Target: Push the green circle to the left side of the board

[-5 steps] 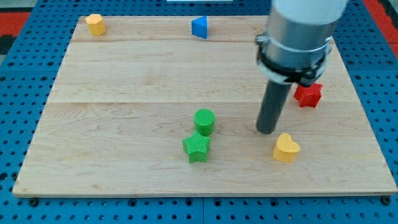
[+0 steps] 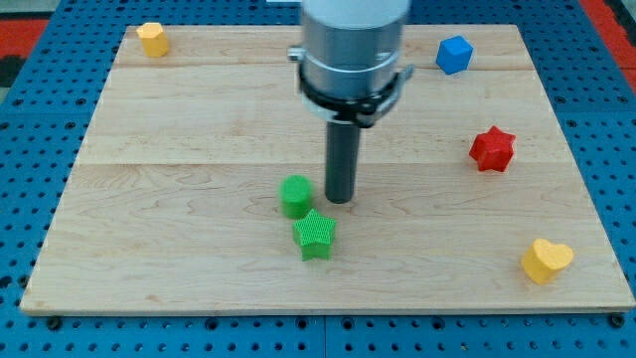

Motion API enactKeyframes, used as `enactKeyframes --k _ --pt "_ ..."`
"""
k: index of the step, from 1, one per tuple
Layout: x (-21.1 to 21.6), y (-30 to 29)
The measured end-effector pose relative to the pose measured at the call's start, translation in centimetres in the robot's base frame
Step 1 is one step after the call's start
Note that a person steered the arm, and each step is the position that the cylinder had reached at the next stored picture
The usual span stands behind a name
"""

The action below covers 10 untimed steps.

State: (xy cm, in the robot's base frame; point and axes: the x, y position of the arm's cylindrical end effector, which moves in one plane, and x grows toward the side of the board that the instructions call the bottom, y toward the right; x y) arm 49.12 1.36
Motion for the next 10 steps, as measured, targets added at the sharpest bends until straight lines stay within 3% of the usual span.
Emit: enactKeyframes --k 1,2,3,4,7,8,9,10 --pt "1.3 -1.7" --pt "2.6 -7.0" --pt "0.8 -14.5" --pt "-4.6 -16.9" --pt "-3.7 -7.2" --pt "-6.7 -4.6" --pt "-9.9 -11.0" --pt "-9.6 -15.4"
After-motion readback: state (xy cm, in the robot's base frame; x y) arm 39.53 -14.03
